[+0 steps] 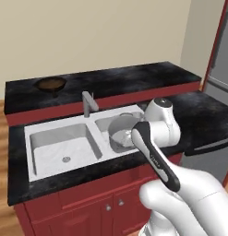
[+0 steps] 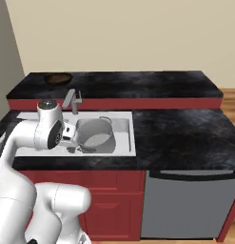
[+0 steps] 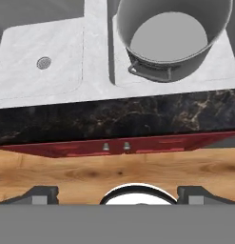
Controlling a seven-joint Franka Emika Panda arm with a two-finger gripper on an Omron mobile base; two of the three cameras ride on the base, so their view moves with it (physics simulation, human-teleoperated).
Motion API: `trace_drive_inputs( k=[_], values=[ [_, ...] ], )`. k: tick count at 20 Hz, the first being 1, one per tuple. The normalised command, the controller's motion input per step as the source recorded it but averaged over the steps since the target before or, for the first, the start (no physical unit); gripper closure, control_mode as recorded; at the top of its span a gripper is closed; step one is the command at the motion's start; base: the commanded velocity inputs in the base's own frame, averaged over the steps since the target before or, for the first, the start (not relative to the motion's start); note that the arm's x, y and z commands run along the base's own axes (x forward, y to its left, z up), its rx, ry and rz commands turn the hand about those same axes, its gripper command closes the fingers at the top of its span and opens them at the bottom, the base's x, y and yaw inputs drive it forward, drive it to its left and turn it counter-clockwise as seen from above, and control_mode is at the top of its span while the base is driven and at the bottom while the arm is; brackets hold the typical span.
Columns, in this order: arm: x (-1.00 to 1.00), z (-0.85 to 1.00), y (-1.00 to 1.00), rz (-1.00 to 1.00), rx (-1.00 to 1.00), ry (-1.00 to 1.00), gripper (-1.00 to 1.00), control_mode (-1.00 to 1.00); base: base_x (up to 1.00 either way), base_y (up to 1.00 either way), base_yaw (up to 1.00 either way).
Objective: Pick the pan and pot and place them in the sink. Then turn on the water.
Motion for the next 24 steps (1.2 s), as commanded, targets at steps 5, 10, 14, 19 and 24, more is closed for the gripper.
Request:
trace_drive_inputs(
  k=[5,10,14,19,24],
  values=[
    [0.0,0.0,0.0,0.0,0.0,0.0,-1.0,1.0,-0.33,1.0,0.0],
    [0.0,0.0,0.0,0.0,0.0,0.0,-1.0,1.0,-0.05,1.0,0.0],
    [0.0,0.0,0.0,0.0,0.0,0.0,-1.0,1.0,0.0,1.0,-0.02],
    [0.0,0.0,0.0,0.0,0.0,0.0,-1.0,1.0,0.11,1.0,-0.14],
    [0.0,0.0,0.0,0.0,0.0,0.0,-1.0,1.0,0.58,1.0,-0.29]
  ],
)
